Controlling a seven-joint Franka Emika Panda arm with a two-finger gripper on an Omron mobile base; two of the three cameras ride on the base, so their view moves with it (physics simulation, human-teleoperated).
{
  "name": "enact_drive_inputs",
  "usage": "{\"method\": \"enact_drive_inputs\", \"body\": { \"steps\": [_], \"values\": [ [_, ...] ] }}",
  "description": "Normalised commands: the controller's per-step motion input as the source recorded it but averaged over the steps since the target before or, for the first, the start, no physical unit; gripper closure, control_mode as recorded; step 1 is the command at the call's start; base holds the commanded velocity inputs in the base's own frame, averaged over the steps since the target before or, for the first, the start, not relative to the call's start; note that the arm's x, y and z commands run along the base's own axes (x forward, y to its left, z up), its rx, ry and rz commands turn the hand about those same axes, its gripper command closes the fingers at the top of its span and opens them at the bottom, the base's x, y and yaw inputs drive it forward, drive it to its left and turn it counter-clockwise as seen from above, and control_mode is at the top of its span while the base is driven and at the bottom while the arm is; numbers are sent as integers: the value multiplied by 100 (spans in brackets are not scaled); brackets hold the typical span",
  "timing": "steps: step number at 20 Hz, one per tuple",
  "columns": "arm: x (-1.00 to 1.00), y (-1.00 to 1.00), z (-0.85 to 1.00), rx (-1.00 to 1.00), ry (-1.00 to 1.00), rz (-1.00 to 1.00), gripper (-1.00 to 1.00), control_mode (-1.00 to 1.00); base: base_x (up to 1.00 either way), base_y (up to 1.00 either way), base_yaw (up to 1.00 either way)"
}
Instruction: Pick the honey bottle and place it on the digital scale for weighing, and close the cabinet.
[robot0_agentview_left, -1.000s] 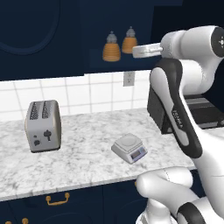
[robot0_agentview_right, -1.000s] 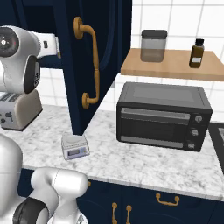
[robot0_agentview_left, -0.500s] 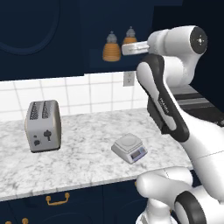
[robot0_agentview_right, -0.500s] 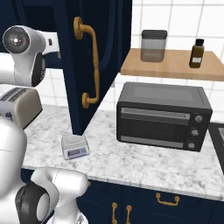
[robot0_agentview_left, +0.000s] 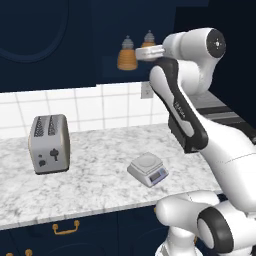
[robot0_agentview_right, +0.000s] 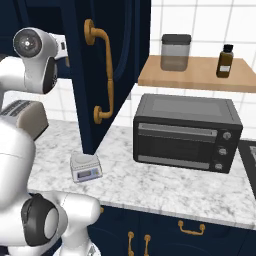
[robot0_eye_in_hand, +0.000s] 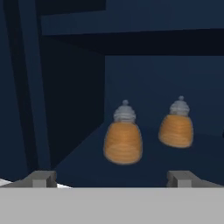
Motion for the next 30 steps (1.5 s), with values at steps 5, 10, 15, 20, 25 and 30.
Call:
{"method": "enact_drive_inputs", "body": {
  "steps": [5,10,15,20,25,30],
  "values": [
    [38,0,0,0,0,-4,-100,-100,0,0,0],
    [30,0,0,0,0,-1,-100,-100,0,0,0],
    [38,0,0,0,0,0,-100,-100,0,0,0],
    [48,0,0,0,0,0,-100,-100,0,0,0],
    [57,10,0,0,0,0,-100,-100,0,0,0],
    [58,30,0,0,0,0,-100,-100,0,0,0]
  ]
}}
